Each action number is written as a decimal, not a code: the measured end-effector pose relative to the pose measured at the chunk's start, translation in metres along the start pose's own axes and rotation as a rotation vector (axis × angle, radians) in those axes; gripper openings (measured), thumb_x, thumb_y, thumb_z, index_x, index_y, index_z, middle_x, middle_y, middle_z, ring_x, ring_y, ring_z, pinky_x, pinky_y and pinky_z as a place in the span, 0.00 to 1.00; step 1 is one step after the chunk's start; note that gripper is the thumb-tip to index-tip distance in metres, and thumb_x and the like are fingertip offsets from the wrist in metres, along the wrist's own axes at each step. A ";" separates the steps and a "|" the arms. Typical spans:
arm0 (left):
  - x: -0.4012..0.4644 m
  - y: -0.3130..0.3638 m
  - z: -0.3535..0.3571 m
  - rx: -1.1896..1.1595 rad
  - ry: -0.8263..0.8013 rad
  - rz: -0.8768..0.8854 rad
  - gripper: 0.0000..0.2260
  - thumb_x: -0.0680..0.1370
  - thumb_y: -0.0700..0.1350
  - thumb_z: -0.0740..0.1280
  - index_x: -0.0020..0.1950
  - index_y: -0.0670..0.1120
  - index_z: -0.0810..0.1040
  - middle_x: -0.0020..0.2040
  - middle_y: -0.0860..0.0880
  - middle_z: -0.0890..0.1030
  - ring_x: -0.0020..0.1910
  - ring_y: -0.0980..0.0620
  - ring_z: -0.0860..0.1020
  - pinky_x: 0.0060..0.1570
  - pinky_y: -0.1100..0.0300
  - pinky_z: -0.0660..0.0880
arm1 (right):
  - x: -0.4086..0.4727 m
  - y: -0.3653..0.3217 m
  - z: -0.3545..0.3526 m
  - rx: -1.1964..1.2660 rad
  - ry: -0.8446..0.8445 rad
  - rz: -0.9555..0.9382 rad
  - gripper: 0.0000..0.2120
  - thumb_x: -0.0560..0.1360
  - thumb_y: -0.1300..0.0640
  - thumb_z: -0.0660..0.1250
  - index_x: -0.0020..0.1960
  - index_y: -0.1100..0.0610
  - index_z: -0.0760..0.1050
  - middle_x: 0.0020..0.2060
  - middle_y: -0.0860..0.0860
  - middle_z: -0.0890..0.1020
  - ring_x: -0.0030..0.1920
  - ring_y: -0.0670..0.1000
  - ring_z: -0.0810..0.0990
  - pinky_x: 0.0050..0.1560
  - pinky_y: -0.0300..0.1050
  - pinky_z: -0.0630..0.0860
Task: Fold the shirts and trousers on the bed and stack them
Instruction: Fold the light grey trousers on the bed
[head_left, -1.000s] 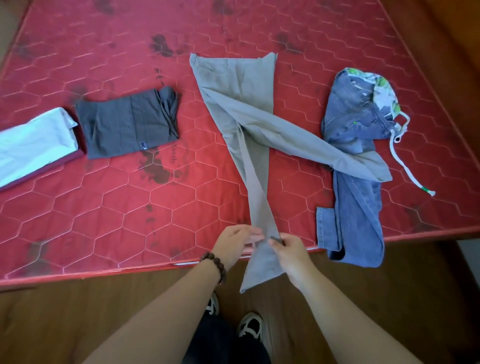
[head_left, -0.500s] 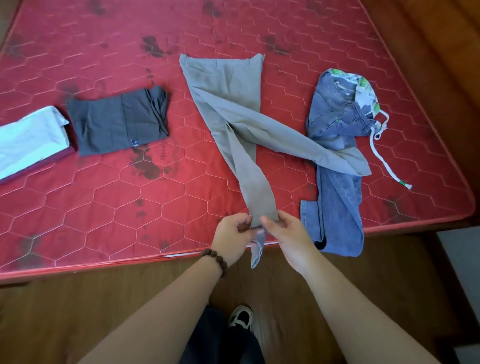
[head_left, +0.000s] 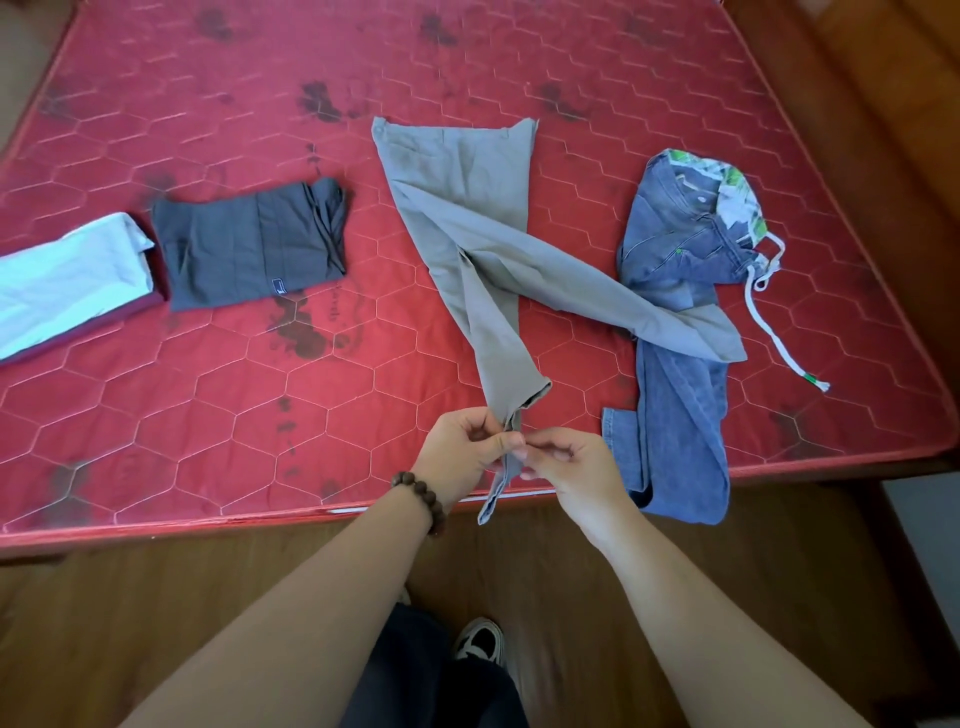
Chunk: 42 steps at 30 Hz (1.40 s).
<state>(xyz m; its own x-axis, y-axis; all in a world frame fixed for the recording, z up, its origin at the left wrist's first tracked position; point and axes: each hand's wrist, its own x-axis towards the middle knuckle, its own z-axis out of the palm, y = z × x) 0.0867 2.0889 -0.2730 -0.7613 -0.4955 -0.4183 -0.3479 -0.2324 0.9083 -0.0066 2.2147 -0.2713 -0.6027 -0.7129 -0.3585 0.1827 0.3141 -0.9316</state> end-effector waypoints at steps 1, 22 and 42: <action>-0.001 0.001 0.000 -0.024 0.003 -0.009 0.11 0.74 0.40 0.71 0.33 0.44 0.75 0.35 0.43 0.81 0.39 0.40 0.82 0.48 0.45 0.80 | -0.001 0.000 -0.002 0.038 0.009 0.014 0.06 0.74 0.62 0.69 0.49 0.63 0.82 0.42 0.59 0.85 0.43 0.55 0.84 0.44 0.42 0.81; -0.033 0.009 -0.034 0.454 0.519 0.119 0.11 0.76 0.38 0.66 0.35 0.45 0.69 0.32 0.52 0.72 0.28 0.58 0.68 0.28 0.69 0.65 | -0.017 -0.012 -0.012 -0.697 0.411 -0.237 0.04 0.79 0.64 0.60 0.51 0.58 0.73 0.34 0.52 0.78 0.33 0.51 0.76 0.34 0.49 0.74; -0.073 -0.026 -0.008 0.865 0.171 0.186 0.14 0.80 0.40 0.61 0.64 0.45 0.78 0.64 0.49 0.78 0.63 0.52 0.75 0.64 0.65 0.66 | -0.061 0.040 -0.043 -1.027 0.310 -0.239 0.20 0.76 0.70 0.63 0.66 0.59 0.76 0.38 0.53 0.73 0.39 0.50 0.72 0.40 0.44 0.70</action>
<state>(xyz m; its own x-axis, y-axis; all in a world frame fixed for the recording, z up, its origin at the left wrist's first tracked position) 0.1560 2.1244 -0.2660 -0.7786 -0.5961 -0.1959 -0.5697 0.5408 0.6189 0.0041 2.2977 -0.2843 -0.7319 -0.6814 -0.0106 -0.6116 0.6637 -0.4307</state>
